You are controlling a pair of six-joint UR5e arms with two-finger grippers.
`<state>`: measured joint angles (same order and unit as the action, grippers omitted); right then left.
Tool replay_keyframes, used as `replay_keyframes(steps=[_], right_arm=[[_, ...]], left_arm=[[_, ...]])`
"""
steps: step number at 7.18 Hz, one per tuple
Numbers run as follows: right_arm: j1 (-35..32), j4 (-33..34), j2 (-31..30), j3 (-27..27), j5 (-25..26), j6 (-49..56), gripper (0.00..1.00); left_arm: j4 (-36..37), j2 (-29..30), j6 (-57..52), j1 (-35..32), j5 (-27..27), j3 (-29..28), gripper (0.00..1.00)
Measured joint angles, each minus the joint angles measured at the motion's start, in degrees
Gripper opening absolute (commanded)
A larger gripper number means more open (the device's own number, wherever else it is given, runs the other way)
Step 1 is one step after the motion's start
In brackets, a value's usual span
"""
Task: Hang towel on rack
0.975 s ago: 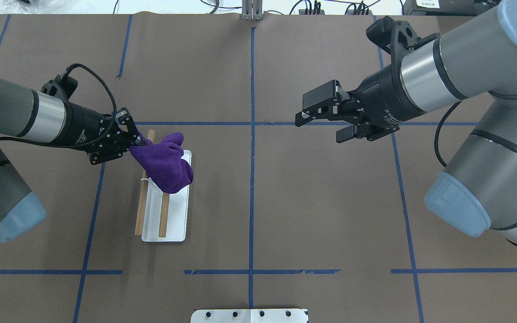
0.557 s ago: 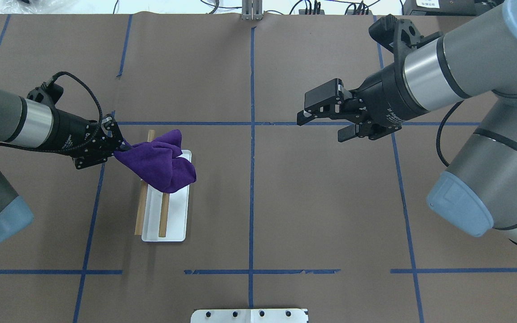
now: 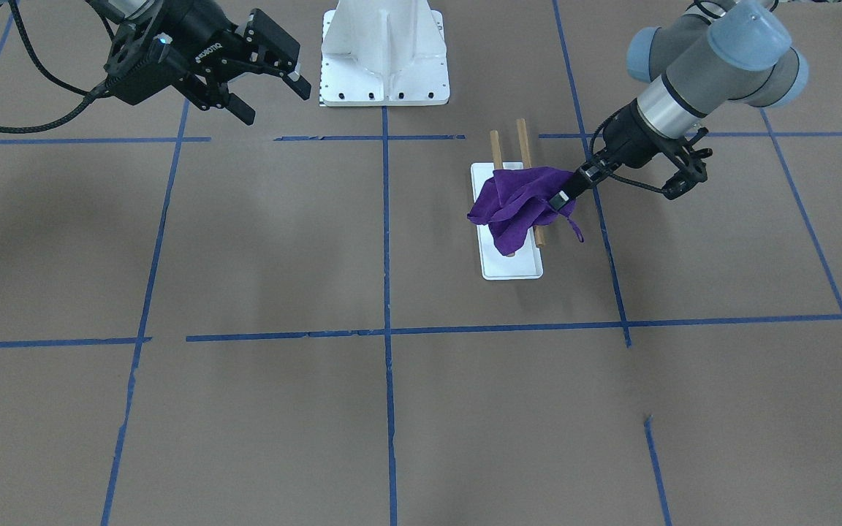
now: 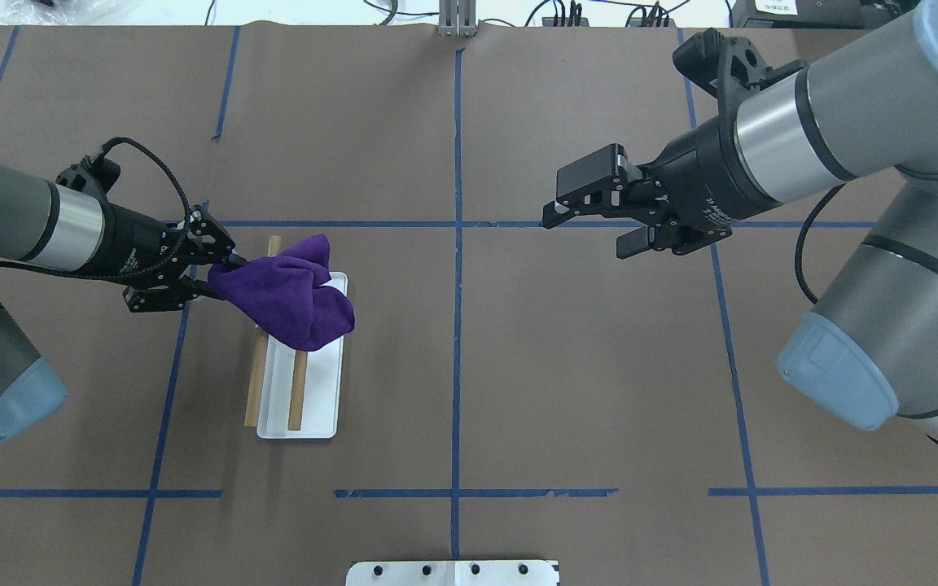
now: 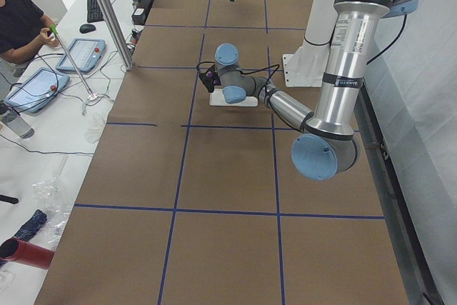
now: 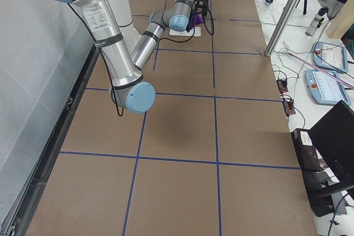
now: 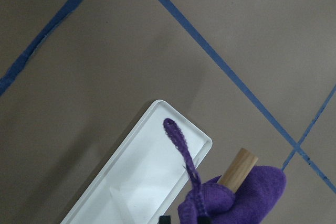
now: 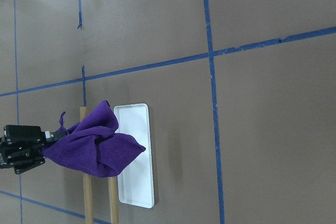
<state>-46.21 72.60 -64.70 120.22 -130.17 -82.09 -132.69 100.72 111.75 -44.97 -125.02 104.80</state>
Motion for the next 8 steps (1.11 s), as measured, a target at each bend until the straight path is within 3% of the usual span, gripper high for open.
replay_keyframes(steps=[6, 8], right_arm=[[-2.79, 0.15, -1.93, 0.03, -0.49, 0.05, 1.00], [-7.49, 0.48, -6.84, 0.11, -2.25, 1.01, 1.00]], left_arm=[[-3.35, -3.37, -7.61, -0.86, 0.70, -1.62, 1.00], [-3.21, -5.18, -16.17, -5.27, -1.69, -1.75, 1.00]])
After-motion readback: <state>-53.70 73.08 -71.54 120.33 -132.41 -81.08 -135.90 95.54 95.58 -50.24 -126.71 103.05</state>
